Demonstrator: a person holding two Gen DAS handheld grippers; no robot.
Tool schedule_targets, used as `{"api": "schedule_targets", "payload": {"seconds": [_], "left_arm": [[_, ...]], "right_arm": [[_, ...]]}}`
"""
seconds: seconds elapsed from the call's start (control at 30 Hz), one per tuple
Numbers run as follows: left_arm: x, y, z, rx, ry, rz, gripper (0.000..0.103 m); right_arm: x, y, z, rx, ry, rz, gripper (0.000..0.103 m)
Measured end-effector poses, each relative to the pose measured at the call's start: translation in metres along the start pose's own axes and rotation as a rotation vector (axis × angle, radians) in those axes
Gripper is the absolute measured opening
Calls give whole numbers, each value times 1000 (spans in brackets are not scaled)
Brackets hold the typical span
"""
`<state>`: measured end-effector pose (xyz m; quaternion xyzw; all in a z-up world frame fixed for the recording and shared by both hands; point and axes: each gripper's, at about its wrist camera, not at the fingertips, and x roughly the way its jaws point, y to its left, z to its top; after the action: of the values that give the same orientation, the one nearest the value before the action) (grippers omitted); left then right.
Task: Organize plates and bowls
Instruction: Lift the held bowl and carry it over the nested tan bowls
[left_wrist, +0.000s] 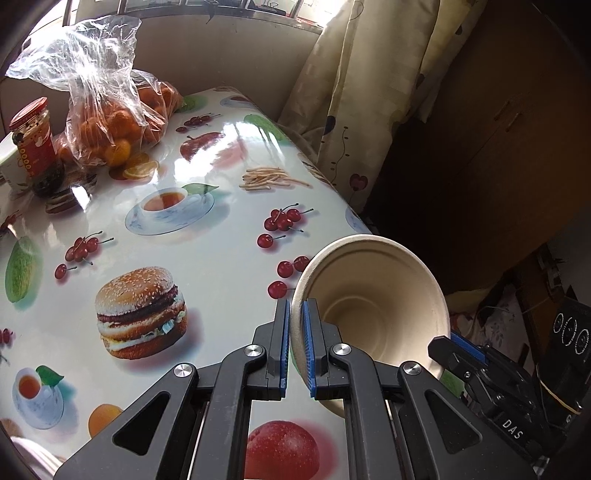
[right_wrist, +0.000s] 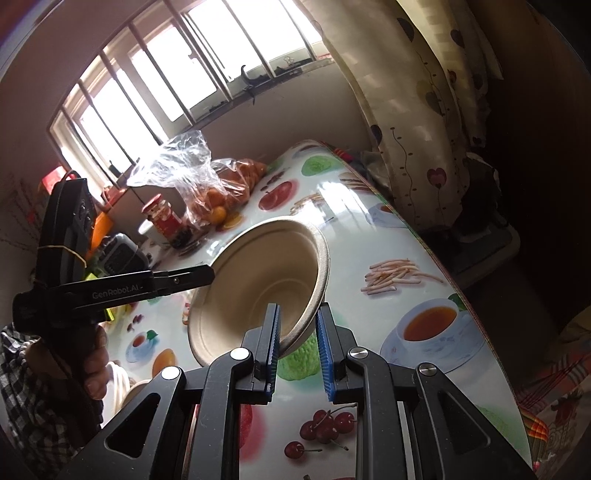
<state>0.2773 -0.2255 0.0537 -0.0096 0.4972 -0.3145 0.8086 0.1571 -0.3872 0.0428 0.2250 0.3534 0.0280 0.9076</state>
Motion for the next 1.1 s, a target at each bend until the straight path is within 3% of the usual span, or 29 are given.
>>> {"api": "schedule_targets", "payload": {"seconds": [1.1], "left_arm": [[-79,28,-55,-36,-102,15,8]], "right_arm": [[-28,65,-42,-87,9,75,20]]}}
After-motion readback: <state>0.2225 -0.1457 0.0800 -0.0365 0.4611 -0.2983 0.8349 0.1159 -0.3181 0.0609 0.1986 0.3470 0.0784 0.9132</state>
